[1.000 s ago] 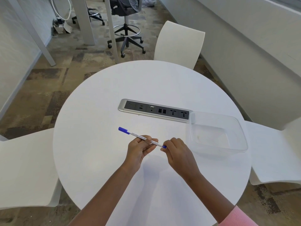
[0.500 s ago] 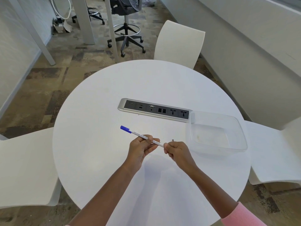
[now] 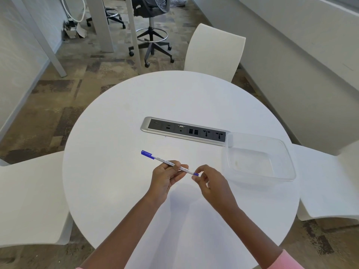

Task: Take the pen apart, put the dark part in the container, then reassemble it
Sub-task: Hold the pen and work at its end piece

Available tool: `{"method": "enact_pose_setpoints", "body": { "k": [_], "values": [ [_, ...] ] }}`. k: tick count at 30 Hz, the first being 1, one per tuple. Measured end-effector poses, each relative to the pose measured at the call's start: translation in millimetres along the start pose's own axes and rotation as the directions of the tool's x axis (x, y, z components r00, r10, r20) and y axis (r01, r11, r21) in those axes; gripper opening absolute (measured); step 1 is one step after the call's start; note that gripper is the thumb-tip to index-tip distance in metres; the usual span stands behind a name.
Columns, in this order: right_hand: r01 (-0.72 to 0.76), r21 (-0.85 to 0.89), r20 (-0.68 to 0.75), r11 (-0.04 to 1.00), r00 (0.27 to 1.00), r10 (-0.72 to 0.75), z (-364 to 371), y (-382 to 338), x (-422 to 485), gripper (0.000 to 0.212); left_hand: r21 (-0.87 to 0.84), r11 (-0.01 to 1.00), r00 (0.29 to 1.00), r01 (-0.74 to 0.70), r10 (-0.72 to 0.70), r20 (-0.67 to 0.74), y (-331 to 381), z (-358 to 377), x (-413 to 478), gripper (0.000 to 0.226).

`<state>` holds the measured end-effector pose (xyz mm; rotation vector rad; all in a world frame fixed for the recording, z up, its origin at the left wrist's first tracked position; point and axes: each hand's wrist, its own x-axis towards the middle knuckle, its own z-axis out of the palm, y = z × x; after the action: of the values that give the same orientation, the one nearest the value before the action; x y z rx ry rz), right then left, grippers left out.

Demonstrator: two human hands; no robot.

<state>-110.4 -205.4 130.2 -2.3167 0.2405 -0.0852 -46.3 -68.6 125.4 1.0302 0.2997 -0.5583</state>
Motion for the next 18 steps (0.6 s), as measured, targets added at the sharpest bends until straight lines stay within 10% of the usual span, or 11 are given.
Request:
{"method": "enact_pose_setpoints", "body": {
  "k": [9, 14, 18],
  "values": [
    [0.311, -0.411, -0.118, 0.857, 0.914, -0.388, 6.5, 13.9, 9.0, 0.027, -0.021, 1.0, 1.0, 0.014, -0.014, -0.005, -0.1, 3.2, -0.6, 0.01],
    [0.012, 0.008, 0.0, 1.0, 1.0, -0.012, 1.4, -0.9, 9.0, 0.025, -0.02, 1.0, 1.0, 0.004, -0.004, 0.018, 1.9, 4.5, 0.2, 0.01],
    [-0.403, 0.444, 0.234, 0.8, 0.914, 0.33, -7.0, -9.7, 16.2, 0.039, 0.007, 1.0, 0.999, -0.008, 0.008, 0.035, 2.8, 4.2, 0.9, 0.011]
  ]
}}
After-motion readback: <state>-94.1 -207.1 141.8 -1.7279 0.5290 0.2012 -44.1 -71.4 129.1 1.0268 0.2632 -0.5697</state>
